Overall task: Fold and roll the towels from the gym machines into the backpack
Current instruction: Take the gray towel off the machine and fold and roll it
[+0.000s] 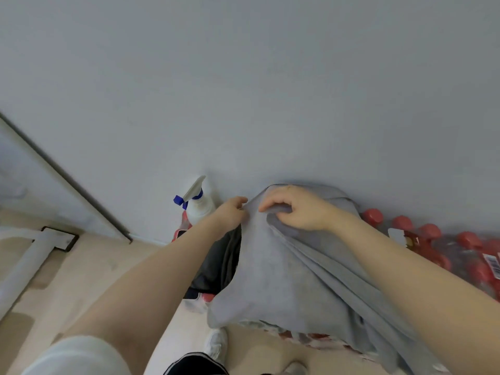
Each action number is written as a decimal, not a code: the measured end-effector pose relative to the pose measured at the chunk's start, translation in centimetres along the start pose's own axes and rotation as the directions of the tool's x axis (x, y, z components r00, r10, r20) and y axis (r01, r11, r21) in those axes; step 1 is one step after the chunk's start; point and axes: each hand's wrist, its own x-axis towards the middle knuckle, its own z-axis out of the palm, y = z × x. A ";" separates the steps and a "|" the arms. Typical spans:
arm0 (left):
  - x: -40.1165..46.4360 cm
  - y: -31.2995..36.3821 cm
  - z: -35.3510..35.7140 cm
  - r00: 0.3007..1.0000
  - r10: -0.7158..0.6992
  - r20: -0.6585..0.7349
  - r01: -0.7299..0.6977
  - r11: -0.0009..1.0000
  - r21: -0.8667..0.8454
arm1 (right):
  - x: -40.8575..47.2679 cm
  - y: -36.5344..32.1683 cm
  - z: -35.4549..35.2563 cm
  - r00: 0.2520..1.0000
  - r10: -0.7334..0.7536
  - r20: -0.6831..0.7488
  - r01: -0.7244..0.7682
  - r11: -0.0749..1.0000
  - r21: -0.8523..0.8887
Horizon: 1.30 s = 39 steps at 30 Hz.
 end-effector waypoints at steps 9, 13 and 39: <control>-0.6 0.8 -1.8 0.984 0.146 -0.098 -0.173 0.903 -0.394 | -1.3 -1.5 -0.3 0.981 0.130 -0.143 -0.096 0.970 0.225; -3.7 3.8 -2.7 0.963 0.251 -0.097 -0.264 0.803 -0.534 | -1.0 -3.6 -0.5 0.926 0.146 -0.349 -0.044 0.958 0.283; -11.6 7.7 -2.8 0.803 0.594 0.048 -0.588 0.803 -0.098 | -4.9 -5.5 0.3 0.822 0.231 -0.521 -0.097 0.957 0.273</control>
